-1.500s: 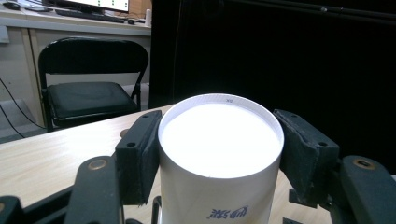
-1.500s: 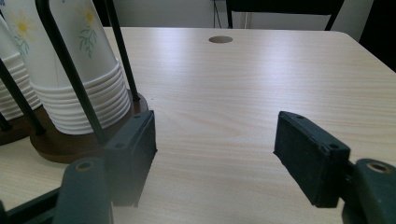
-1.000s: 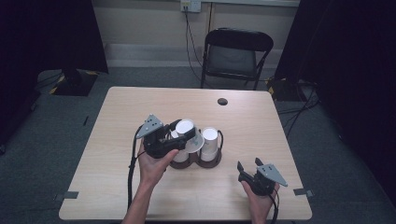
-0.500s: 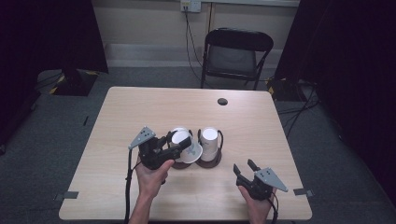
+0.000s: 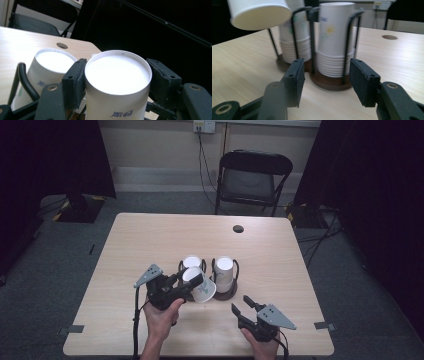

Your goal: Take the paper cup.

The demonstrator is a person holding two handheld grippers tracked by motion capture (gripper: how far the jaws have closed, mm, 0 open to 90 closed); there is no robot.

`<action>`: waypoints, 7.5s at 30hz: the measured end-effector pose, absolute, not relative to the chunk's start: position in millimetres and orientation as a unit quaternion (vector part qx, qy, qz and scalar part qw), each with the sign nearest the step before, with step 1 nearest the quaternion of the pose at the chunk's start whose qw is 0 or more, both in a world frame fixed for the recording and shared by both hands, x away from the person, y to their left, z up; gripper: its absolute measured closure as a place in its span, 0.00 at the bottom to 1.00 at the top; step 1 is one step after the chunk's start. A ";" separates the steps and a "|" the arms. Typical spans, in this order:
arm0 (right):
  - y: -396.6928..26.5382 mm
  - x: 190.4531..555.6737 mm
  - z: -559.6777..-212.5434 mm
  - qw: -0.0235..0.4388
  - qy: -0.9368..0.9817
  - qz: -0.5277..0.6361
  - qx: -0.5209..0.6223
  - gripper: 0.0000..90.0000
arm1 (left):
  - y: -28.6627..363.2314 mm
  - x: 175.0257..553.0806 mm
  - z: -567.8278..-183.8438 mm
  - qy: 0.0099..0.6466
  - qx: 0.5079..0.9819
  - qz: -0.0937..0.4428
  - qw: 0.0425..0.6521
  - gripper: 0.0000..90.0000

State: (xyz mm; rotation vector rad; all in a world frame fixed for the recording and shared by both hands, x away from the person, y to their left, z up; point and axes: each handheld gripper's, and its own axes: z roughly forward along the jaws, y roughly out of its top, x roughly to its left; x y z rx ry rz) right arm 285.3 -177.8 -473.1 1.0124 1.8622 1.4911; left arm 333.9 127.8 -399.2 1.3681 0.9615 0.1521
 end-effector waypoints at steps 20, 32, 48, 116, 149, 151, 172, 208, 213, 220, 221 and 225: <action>-137.4 282.2 -470.8 0.233 0.713 0.591 0.296 0.53 | 123.6 323.4 -433.1 0.441 0.597 0.013 0.669 0.40; -131.9 283.3 -474.8 0.244 0.719 0.590 0.276 0.52 | 124.5 322.1 -441.6 0.447 0.585 -0.026 0.676 0.40; -126.4 293.5 -475.2 0.258 0.707 0.602 0.266 0.61 | 121.3 318.3 -441.0 0.450 0.565 -0.075 0.688 0.40; -154.3 299.8 -466.5 0.208 0.703 0.605 0.311 0.98 | 125.4 315.0 -440.5 0.386 0.660 0.093 0.638 0.24; -170.1 310.8 -443.9 0.136 0.742 0.559 0.344 0.98 | 108.8 299.6 -453.5 0.249 0.776 0.179 0.552 0.23; -169.3 311.7 -442.3 0.132 0.745 0.556 0.344 0.98 | 107.3 299.0 -454.5 0.242 0.781 0.181 0.547 0.22; -152.6 325.9 -439.3 0.057 0.796 0.489 0.351 0.97 | 85.4 291.1 -473.9 0.193 0.821 0.221 0.489 0.18; -113.8 342.6 -440.4 -0.013 0.842 0.402 0.360 0.95 | 71.4 282.3 -472.8 0.154 0.823 0.269 0.477 0.22; -111.0 343.3 -442.1 -0.013 0.843 0.398 0.361 0.95 | 71.6 282.5 -471.9 0.158 0.823 0.270 0.474 0.22; -109.8 343.9 -442.6 -0.006 0.846 0.392 0.362 0.93 | 72.4 281.9 -472.0 0.163 0.819 0.269 0.480 0.25; -110.1 343.7 -442.4 -0.005 0.845 0.392 0.363 0.92 | 72.6 282.1 -471.8 0.166 0.817 0.267 0.484 0.25; -111.0 342.1 -441.7 0.003 0.840 0.400 0.366 0.89 | 74.5 282.9 -470.8 0.176 0.811 0.263 0.492 0.25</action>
